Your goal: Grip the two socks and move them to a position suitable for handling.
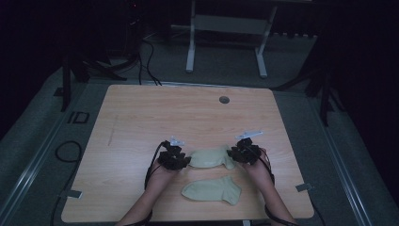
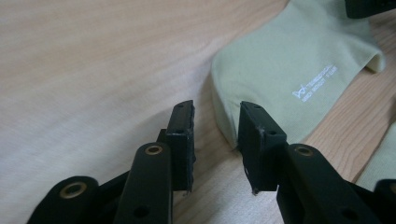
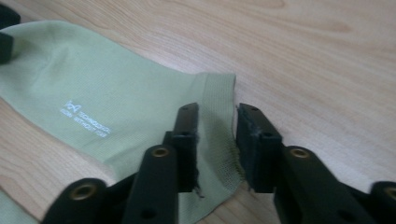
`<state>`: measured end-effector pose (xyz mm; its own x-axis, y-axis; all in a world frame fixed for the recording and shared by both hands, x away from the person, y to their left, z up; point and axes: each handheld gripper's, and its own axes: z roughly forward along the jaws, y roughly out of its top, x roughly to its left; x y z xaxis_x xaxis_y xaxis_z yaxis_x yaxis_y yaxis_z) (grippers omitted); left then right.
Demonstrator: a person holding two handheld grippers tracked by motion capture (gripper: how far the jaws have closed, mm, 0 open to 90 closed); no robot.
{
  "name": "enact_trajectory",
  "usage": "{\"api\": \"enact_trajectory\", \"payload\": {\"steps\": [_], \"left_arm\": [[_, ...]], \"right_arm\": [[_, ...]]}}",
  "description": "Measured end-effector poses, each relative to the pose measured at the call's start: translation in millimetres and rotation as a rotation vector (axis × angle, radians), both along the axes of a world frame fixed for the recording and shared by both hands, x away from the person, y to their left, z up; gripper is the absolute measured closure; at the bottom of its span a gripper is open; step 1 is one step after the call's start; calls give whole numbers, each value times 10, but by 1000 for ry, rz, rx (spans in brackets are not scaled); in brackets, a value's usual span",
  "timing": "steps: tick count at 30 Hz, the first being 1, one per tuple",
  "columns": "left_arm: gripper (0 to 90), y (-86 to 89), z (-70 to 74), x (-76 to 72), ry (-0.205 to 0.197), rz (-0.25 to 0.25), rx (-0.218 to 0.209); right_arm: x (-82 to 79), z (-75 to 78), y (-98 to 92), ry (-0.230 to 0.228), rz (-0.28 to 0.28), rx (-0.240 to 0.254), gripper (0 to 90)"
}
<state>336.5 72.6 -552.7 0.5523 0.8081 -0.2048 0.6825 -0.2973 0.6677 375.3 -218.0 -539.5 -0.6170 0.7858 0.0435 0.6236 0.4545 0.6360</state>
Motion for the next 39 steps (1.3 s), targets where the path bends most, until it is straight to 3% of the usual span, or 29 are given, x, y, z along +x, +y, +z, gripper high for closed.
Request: {"api": "enact_trajectory", "payload": {"steps": [2,3,5,6,10,14,15,16,17,20,22,31,33,34,35,37,38,39], "left_arm": [[603,18,32,0,-10,0,-3],[606,33,114,-22,-70,0,-2],[634,31,155,-31,-92,-1,9],[717,2,220,-45,-115,-13,-14],[838,-117,240,-44,-99,-46,-10],[857,-281,135,-20,-71,-80,18],[856,-334,57,11,-61,-82,54],[855,-334,57,11,-61,-82,54],[854,-344,-5,51,-59,-70,86],[855,-315,-50,83,-46,-64,95],[855,-281,-71,85,-53,-65,85],[848,-229,-65,135,-53,-58,97],[835,-233,-63,135,-49,-59,85],[788,-242,-59,129,-49,-65,79],[682,-244,-54,123,-51,-75,76],[631,-244,-37,90,-53,-105,40],[532,-246,-31,80,-53,-115,44],[518,-248,-22,63,-60,-128,53]], "right_arm": [[-16,56,2,-16,7,4,678],[-27,91,2,-25,3,11,679],[-40,122,8,-32,2,22,686],[-85,174,56,-50,20,25,686],[-152,169,154,-50,47,17,702],[-162,90,192,-21,49,5,713],[-157,32,203,-10,42,-4,722],[-157,32,203,-10,42,-4,722],[-150,-25,215,-1,42,-23,727],[-149,-65,206,4,42,-33,719],[-149,-110,150,6,63,-27,645],[-137,-99,52,15,65,-32,628],[-136,-97,55,17,63,-33,629],[-137,-90,64,18,54,-32,631],[-139,-80,71,15,58,-26,624],[-141,-73,76,18,58,-26,611],[-145,-60,81,24,62,-28,593],[-149,-50,82,20,63,-28,583]]}}
